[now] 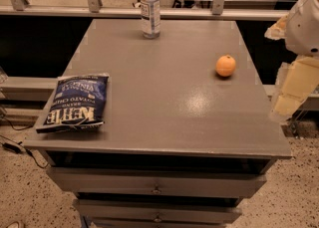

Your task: Pick blue plastic bottle

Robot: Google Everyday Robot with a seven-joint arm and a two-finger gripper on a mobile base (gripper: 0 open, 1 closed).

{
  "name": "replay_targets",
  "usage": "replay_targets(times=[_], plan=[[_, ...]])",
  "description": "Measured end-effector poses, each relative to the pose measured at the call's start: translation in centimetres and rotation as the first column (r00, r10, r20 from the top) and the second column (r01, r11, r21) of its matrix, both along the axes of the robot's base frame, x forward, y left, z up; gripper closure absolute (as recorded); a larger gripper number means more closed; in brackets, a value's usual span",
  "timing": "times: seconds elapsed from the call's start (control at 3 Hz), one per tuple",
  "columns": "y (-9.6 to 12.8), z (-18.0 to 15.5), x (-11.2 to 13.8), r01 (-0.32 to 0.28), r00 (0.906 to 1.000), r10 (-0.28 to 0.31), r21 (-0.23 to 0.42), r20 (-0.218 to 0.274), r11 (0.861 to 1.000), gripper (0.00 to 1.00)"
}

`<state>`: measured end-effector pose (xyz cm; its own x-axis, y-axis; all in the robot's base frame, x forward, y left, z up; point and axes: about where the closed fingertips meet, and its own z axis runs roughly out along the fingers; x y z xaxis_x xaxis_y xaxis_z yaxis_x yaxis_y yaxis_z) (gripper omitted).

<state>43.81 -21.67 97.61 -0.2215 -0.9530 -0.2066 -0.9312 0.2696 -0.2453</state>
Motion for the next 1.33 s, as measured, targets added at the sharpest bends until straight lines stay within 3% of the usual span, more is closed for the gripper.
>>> replay_targets(times=[0.33,0.67,1.0,1.33], plan=[[-0.1,0.0,0.5,0.009,0.9999,-0.009,0.012,0.014,1.000,0.00],[-0.4,-0.7,3.2,0.036,0.9978,-0.039,0.057,0.053,0.998,0.00],[-0.9,-2.8,11.7,0.101,0.9794,-0.135,0.214,0.150,0.972,0.00],[0.4,-3.1,18.1,0.122,0.9599,-0.198,0.340,0.198,0.932,0.00]])
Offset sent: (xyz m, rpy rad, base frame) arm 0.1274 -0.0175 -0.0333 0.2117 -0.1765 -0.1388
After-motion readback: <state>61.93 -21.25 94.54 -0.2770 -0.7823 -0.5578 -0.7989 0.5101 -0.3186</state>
